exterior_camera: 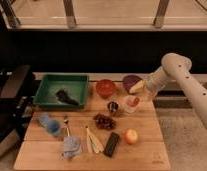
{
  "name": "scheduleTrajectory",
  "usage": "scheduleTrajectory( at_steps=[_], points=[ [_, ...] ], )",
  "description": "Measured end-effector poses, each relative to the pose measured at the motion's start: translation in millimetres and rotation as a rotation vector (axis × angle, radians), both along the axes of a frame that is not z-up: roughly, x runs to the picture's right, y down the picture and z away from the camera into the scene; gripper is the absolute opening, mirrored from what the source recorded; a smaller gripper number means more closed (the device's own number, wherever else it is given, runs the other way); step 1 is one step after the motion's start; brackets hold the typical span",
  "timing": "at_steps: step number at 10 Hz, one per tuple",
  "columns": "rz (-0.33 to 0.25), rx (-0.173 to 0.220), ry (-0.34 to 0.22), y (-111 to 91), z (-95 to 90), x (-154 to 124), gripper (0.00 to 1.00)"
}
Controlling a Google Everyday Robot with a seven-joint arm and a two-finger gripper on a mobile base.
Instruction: Place grapes in plastic cup
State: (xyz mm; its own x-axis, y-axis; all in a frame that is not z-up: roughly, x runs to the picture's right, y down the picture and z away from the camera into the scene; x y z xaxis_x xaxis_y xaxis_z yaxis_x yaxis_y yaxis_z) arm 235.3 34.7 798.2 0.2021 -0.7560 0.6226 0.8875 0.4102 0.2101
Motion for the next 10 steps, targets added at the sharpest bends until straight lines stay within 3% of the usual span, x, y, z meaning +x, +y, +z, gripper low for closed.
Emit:
scheduleTrajectory(
  at_steps=[5, 8, 10],
  points=[
    [-0.017, 0.015, -0.012, -4.9, -3.2, 0.9, 0.73],
    [-0.116, 0.05, -0.09, -19.4, -27.7, -22.9, 0.73],
    [-0.2, 0.054, -0.171, -11.7, -34.6, -58.6, 0.73]
  ],
)
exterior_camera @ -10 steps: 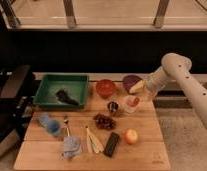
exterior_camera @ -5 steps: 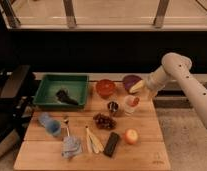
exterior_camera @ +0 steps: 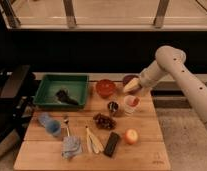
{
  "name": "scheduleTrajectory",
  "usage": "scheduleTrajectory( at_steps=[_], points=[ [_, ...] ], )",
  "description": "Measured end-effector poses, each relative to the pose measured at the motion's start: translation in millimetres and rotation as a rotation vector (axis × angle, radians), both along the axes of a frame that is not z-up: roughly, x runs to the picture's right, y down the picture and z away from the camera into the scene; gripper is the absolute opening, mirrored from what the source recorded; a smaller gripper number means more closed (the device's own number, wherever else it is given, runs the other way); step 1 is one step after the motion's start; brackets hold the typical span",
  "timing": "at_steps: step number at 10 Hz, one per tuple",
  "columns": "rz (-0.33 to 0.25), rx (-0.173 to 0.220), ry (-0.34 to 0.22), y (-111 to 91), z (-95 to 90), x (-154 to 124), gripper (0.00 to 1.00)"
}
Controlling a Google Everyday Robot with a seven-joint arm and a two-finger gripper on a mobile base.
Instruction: Place grapes in plastic cup
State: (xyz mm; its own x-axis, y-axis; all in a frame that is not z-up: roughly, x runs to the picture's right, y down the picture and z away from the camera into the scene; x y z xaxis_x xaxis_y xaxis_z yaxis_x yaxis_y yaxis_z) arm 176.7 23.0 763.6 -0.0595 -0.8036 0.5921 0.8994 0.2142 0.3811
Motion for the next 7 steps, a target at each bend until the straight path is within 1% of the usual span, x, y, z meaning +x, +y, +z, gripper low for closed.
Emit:
scheduleTrajectory(
  at_steps=[1, 2, 4, 5, 6, 7],
  points=[
    [-0.048, 0.014, -0.037, 8.8, -1.3, -22.0, 0.73],
    [-0.081, 0.035, -0.056, 15.8, -5.2, -38.8, 0.73],
    [-0.127, 0.073, -0.094, 27.2, -14.3, -68.3, 0.73],
    [-0.164, 0.102, -0.124, 38.0, -26.7, -91.4, 0.73],
    [-0.191, 0.121, -0.145, 46.8, -38.1, -104.5, 0.73],
    [-0.205, 0.131, -0.155, 52.0, -43.7, -110.7, 0.73]
  ],
)
